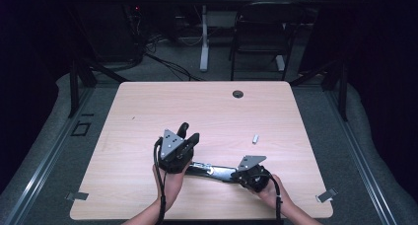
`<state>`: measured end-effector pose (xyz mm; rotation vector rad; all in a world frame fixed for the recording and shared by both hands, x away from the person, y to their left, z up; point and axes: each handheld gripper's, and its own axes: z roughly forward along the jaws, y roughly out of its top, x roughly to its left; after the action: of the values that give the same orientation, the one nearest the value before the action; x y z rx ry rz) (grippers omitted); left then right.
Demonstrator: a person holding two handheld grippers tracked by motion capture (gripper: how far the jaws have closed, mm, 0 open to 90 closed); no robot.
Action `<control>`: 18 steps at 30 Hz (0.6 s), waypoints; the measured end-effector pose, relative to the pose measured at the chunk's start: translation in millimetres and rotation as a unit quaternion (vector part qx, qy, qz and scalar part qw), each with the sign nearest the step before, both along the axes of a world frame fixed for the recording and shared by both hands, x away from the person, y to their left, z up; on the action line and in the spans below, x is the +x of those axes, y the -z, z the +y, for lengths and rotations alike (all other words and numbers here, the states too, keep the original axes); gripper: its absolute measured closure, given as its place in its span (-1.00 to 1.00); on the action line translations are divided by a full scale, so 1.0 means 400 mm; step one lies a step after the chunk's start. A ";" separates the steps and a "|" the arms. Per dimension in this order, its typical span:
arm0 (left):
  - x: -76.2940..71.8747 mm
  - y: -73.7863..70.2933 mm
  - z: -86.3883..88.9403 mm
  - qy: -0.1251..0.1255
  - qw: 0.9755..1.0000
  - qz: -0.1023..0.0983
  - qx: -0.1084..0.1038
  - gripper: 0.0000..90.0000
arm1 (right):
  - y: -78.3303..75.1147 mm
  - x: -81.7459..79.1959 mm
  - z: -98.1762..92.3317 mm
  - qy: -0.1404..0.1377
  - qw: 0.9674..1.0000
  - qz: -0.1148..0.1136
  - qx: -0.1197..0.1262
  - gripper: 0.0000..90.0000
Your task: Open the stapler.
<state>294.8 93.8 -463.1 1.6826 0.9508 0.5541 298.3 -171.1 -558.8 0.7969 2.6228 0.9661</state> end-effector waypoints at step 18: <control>0.009 -0.015 0.072 -0.014 1.000 0.004 0.007 1.00 | -0.001 0.002 0.001 0.000 1.000 0.002 -0.001 1.00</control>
<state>298.5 122.6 -456.9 1.6876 0.9800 0.5737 299.0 -170.9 -558.5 0.7992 2.6272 0.9631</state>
